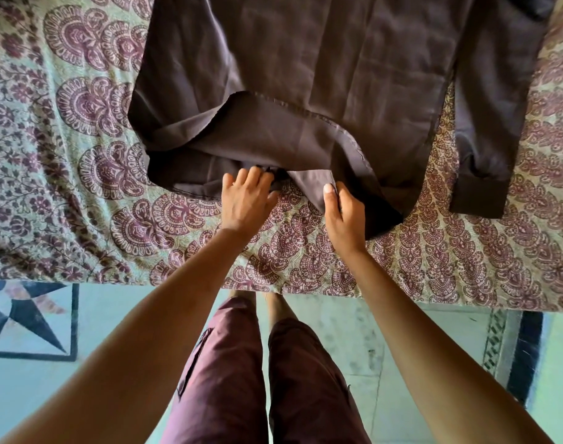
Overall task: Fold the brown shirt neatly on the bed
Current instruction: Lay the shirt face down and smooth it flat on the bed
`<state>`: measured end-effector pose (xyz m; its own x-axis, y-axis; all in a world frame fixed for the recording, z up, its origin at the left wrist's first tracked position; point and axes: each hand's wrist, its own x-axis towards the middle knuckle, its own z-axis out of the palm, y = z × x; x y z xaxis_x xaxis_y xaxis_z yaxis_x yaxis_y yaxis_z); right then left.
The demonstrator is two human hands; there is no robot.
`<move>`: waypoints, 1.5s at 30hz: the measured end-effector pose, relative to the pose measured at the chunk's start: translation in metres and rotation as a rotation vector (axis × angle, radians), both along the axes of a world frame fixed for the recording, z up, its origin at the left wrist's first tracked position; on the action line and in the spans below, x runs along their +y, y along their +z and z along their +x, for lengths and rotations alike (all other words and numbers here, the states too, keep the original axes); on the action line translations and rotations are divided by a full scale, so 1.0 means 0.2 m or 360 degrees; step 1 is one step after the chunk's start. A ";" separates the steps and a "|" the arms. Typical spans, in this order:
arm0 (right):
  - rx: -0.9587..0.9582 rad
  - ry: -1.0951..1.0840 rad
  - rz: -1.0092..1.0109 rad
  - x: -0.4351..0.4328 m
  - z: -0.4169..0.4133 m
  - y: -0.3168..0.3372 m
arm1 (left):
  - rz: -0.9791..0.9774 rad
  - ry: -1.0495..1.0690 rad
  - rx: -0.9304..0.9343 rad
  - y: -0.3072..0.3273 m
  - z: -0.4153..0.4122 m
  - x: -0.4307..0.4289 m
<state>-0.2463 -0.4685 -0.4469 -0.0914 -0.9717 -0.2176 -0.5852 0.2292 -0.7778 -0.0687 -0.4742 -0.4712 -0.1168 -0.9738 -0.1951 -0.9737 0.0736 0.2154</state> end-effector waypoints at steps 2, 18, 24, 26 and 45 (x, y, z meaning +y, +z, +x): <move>0.0000 0.0002 -0.0034 0.00 0.01 0.01 | -0.0018 -0.0045 0.0179 0.00 0.03 0.01; 0.0220 0.0455 -0.0170 0.12 0.07 -0.02 | 0.0257 -0.0655 0.0330 0.02 0.20 0.20; 0.0381 0.0788 -0.0233 0.17 0.11 -0.05 | 0.0107 -0.0639 0.0444 0.04 0.20 0.27; 0.0515 0.0925 -0.0256 0.18 0.11 -0.09 | 0.0139 -0.0687 0.0413 0.03 0.24 0.30; 0.0587 0.0914 -0.0229 0.12 0.07 -0.06 | -0.0046 -0.0154 0.0378 0.09 0.49 0.15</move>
<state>-0.2325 -0.4449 -0.4588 0.4022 -0.9053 -0.1368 -0.8148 -0.2858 -0.5044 0.0284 -0.4436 -0.4527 -0.2486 -0.9607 -0.1232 -0.8844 0.1733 0.4334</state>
